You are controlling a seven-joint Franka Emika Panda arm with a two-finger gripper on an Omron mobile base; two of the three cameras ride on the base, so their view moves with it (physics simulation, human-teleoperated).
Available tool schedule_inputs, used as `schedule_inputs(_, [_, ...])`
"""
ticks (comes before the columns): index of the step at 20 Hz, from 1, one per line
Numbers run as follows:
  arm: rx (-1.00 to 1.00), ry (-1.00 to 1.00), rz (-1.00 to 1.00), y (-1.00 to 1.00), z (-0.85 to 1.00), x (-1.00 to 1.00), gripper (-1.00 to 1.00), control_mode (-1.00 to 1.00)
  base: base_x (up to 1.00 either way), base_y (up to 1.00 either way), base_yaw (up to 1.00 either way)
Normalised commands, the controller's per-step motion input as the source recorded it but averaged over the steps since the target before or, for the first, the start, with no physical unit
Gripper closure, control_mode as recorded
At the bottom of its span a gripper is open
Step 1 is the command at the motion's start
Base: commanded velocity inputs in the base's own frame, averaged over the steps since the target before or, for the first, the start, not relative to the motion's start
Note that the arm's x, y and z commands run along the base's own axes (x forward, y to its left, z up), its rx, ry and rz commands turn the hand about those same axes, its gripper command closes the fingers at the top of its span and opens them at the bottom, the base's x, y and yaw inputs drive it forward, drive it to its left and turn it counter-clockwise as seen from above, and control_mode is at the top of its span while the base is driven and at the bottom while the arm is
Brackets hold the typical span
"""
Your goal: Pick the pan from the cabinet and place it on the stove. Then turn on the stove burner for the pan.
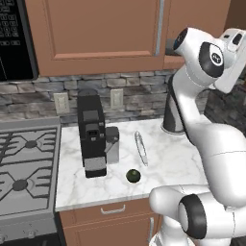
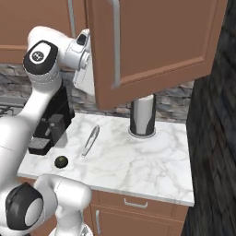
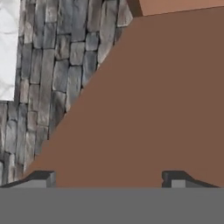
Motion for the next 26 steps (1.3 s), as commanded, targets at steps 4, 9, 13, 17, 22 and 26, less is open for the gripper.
schedule_inputs(4, [0.0, 0.0, -0.14, -0.65, 0.0, -0.4, -1.0, -1.0, 0.0, 0.0, 0.0])
schedule_inputs(9, [0.0, 0.0, -0.12, -0.67, 0.0, -0.22, -1.0, -1.0, 0.0, 0.0, 0.0])
schedule_inputs(13, [0.0, 0.0, -0.07, -0.51, -0.06, 0.0, -1.0, -1.0, 0.0, 0.0, 0.0])
schedule_inputs(17, [0.0, 0.0, -0.02, -0.28, -0.14, 0.06, -1.0, -1.0, 0.0, 0.0, 0.0])
schedule_inputs(22, [0.01, 0.0, 0.0, -0.28, -0.09, 0.09, -1.0, -1.0, 0.0, 0.0, 0.0])
schedule_inputs(26, [0.03, 0.0, -0.04, -0.44, -0.01, 0.04, -1.0, -1.0, 0.0, 0.0, 0.0])
